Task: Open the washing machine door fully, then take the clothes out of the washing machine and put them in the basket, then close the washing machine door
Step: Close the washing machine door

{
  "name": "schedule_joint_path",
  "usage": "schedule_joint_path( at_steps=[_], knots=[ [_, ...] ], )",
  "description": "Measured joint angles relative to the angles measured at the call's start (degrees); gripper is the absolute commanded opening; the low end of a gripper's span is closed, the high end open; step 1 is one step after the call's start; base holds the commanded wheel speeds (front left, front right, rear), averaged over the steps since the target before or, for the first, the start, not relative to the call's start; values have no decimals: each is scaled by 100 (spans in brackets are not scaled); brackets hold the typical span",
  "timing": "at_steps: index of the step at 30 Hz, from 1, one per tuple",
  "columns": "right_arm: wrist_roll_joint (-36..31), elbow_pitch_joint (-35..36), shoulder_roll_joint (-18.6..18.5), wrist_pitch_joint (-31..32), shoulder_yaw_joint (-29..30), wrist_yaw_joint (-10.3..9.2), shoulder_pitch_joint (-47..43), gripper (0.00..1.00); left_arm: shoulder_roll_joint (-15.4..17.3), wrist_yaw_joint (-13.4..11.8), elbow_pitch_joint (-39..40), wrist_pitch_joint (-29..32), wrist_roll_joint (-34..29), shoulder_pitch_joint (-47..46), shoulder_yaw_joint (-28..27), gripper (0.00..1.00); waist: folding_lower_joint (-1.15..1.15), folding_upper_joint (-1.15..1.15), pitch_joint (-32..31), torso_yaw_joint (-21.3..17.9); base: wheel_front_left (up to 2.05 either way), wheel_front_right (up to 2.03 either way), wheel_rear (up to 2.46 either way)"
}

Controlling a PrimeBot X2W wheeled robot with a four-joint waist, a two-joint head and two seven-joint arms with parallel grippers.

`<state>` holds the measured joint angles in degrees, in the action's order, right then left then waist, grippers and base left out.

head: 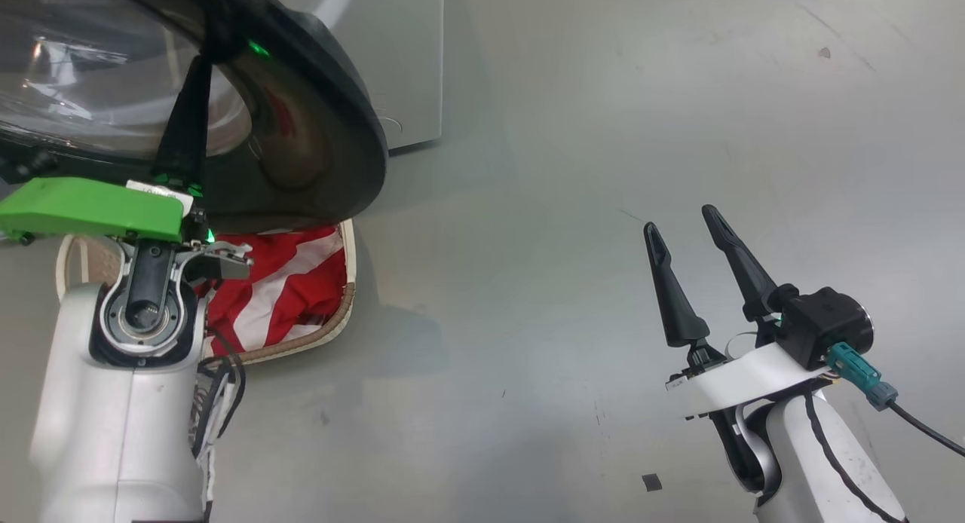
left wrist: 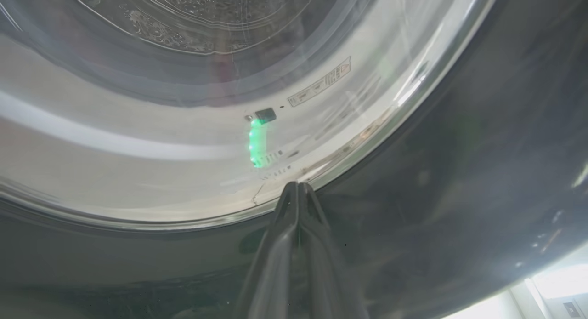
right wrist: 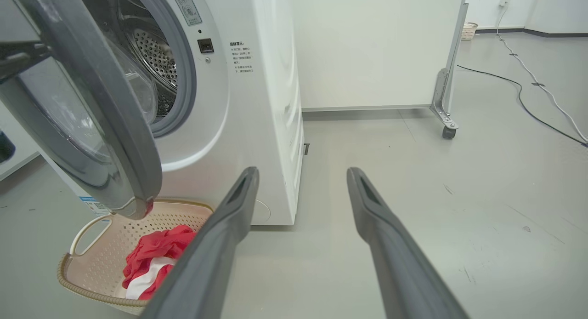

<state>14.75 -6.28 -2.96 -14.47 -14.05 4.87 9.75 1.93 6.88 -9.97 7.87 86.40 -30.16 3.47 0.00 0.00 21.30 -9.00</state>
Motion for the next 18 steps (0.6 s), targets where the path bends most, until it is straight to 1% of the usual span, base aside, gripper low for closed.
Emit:
schedule_joint_path(
  at_steps=[7,18],
  knots=[
    [123,-42,10,-1,-99,11,58,100,-5,0,-391,-466,-20,-450,19,0,0,0,89,-206,0,0,0],
    [263,-126,14,-2,-174,36,161,100,-1,-1,-1126,-906,-248,-1113,-18,0,0,0,146,-479,0,0,0]
  ],
)
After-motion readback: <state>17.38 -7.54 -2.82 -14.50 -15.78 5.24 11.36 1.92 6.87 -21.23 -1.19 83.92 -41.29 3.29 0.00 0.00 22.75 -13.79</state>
